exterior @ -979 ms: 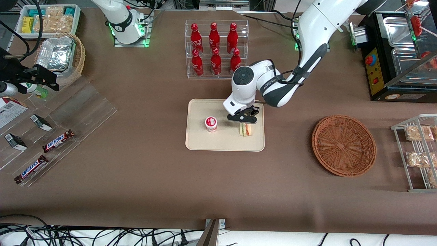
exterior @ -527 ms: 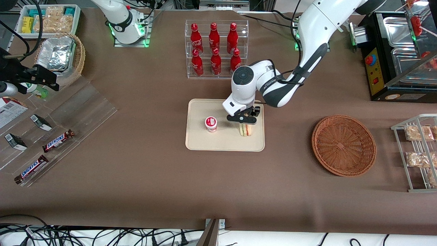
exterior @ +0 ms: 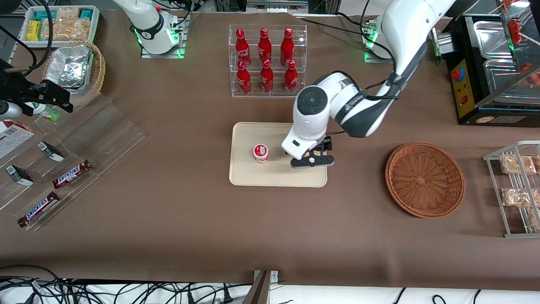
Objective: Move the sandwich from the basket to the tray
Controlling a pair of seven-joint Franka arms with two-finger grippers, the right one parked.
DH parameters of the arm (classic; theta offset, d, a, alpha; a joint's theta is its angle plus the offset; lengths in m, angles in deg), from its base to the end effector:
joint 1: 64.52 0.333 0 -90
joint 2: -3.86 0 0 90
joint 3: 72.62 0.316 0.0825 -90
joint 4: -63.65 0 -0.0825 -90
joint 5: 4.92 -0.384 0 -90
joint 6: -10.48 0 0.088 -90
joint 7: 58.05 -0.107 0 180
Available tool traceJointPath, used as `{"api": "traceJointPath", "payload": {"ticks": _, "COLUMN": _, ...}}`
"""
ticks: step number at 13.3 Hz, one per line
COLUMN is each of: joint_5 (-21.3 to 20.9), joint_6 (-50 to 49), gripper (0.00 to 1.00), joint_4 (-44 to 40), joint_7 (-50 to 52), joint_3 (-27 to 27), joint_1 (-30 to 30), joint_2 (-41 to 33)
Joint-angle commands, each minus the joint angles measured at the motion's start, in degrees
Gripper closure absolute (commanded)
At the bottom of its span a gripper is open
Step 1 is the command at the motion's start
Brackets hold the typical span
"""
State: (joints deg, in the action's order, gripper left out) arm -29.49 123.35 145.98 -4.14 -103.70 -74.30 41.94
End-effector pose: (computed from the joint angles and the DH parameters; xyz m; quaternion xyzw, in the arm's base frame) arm 0.5975 -0.3843 0.3380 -0.9968 -0.0715 -0.0137 0.0335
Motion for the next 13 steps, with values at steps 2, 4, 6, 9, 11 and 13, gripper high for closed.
{"api": "traceJointPath", "payload": {"ticks": 2, "joint_5": 1.9, "joint_6": -6.3, "gripper": 0.0, "joint_4": -3.7, "joint_7": -0.2, "joint_3": -0.3, "joint_1": 5.2, "joint_2": -3.0}}
{"api": "traceJointPath", "payload": {"ticks": 4, "joint_5": 2.0, "joint_6": -8.0, "gripper": 0.0, "joint_4": -3.6, "joint_7": -0.1, "joint_3": -0.3, "joint_1": 8.3, "joint_2": -5.0}}
{"api": "traceJointPath", "payload": {"ticks": 6, "joint_5": 2.2, "joint_6": -10.0, "gripper": 0.0, "joint_4": -3.6, "joint_7": -0.4, "joint_3": -0.6, "joint_1": 11.5, "joint_2": -6.7}}
{"api": "traceJointPath", "payload": {"ticks": 9, "joint_5": 3.6, "joint_6": -10.4, "gripper": 0.0, "joint_4": -3.7, "joint_7": -2.0, "joint_3": -0.7, "joint_1": 13.5, "joint_2": -7.6}}
{"api": "traceJointPath", "payload": {"ticks": 11, "joint_5": 3.6, "joint_6": -10.7, "gripper": 0.0, "joint_4": -3.6, "joint_7": -2.9, "joint_3": -0.7, "joint_1": 14.3, "joint_2": -7.8}}
{"api": "traceJointPath", "payload": {"ticks": 13, "joint_5": 3.7, "joint_6": -10.8, "gripper": 0.0, "joint_4": -3.6, "joint_7": -4.3, "joint_3": -0.7, "joint_1": 14.9, "joint_2": -8.3}}
